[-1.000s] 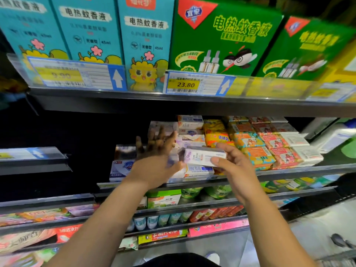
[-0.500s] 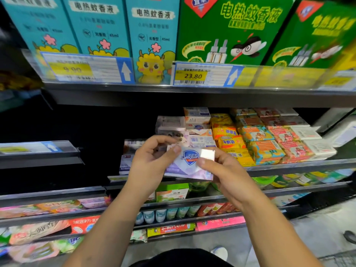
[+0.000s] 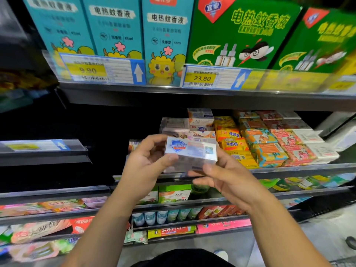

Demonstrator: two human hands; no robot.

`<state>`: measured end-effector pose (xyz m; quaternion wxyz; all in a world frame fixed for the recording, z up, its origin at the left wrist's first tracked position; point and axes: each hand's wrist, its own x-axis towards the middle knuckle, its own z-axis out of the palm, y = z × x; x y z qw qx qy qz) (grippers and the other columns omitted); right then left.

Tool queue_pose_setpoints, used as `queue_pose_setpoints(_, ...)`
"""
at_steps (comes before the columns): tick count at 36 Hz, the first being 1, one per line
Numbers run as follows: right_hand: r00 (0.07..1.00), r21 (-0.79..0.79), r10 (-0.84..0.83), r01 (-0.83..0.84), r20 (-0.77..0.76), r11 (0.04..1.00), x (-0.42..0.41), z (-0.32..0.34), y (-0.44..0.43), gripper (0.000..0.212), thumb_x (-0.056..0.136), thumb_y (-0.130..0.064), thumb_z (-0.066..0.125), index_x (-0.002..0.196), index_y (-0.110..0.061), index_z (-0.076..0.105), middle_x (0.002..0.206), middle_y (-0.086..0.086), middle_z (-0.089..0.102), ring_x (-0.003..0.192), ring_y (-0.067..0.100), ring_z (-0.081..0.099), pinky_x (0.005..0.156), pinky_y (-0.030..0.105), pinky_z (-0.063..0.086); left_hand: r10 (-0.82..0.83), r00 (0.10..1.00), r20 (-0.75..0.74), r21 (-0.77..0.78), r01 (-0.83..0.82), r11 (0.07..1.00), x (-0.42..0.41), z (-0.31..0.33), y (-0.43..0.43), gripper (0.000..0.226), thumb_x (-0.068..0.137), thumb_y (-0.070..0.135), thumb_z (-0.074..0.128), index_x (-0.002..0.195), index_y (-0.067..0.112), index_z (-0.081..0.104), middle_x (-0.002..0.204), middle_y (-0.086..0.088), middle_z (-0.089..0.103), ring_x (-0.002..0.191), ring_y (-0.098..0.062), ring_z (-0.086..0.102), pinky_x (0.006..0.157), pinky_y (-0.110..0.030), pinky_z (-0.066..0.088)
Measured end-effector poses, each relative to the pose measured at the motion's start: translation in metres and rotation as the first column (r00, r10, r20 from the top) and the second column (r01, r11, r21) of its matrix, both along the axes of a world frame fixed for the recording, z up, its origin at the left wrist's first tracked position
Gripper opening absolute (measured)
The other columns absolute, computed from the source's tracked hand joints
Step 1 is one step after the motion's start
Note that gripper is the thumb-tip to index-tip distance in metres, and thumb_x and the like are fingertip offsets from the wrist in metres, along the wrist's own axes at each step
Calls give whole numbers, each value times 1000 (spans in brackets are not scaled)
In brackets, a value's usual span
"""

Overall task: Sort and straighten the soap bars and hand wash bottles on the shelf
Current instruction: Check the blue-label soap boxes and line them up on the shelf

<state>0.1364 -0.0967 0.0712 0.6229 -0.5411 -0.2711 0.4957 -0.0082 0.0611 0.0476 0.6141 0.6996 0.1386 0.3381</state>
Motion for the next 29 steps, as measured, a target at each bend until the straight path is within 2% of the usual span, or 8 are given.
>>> queue_pose_setpoints(3, 977, -43, -85, 95, 196, 995, -6, 0, 7, 38, 80, -25, 81, 117, -23, 72, 118, 4, 74, 108, 21, 69, 87, 33, 56, 25, 998, 49, -105, -20, 994, -1, 3, -2, 33, 86, 22, 68, 117, 25, 58, 104, 14, 73, 99, -6, 69, 75, -19, 56)
queue_pose_setpoints(9, 961, 35, -242, 239, 135, 970, -7, 4, 12, 30, 86, -11, 68, 111, -27, 67, 110, 3, 73, 96, 24, 72, 68, 31, 59, -172, 985, 6, -183, 170, 968, -10, 2, 4, 53, 75, 29, 85, 124, 29, 65, 135, 15, 60, 110, -14, 67, 73, -30, 61)
queue_pose_setpoints(12, 966, 53, -238, 233, 100, 971, -6, 7, 13, 17, 84, -19, 67, 97, -28, 71, 108, 2, 71, 92, 22, 70, 63, 33, 55, -359, 932, -51, 9, 360, 933, -16, -4, 13, 77, 57, 49, 91, 128, 48, 61, 157, 16, 32, 140, -9, 43, 93, -32, 55)
queue_pose_setpoints(15, 978, 41, -204, 202, 49, 979, -5, 6, 12, 9, 84, -25, 65, 87, -24, 73, 96, 4, 72, 81, 19, 66, 55, 27, 51, -177, 974, -143, 271, 210, 939, -14, -6, 15, 56, 70, 50, 83, 122, 55, 62, 153, 23, 33, 144, -2, 32, 99, -24, 51)
queue_pose_setpoints(18, 999, 89, -33, 36, -43, 995, -1, 3, 10, 37, 78, -39, 79, 108, -18, 73, 110, 9, 72, 93, 23, 68, 71, 29, 60, -7, 1000, -11, 208, 9, 978, -9, -8, 12, 22, 83, 41, 68, 103, 34, 72, 144, 8, 48, 134, -6, 46, 93, -18, 50)
queue_pose_setpoints(21, 993, 103, 117, -114, -24, 988, 2, -1, 9, 76, 59, -30, 96, 127, -18, 66, 121, 9, 69, 110, 26, 66, 87, 32, 58, 23, 999, 36, 25, -24, 999, -5, -6, 9, 32, 81, 60, 68, 98, 34, 72, 132, 3, 57, 123, -7, 56, 83, -17, 53)
queue_pose_setpoints(26, 995, 89, 101, -100, -10, 991, 6, -6, 10, 85, 58, 8, 82, 136, -18, 58, 127, 13, 66, 112, 29, 67, 91, 34, 57, 106, 993, -47, -59, -109, 992, 1, -4, 3, 22, 93, 50, 57, 100, 33, 69, 106, 22, 69, 97, -6, 67, 75, -28, 58)
queue_pose_setpoints(29, 997, 49, 10, -13, 78, 999, 4, -11, 15, 77, 61, 9, 83, 128, -24, 65, 128, 14, 65, 104, 34, 70, 83, 33, 60, 113, 985, -128, -94, -126, 988, 1, -2, 2, 28, 88, 44, 51, 104, 29, 68, 97, 7, 72, 89, -9, 67, 71, -26, 58)
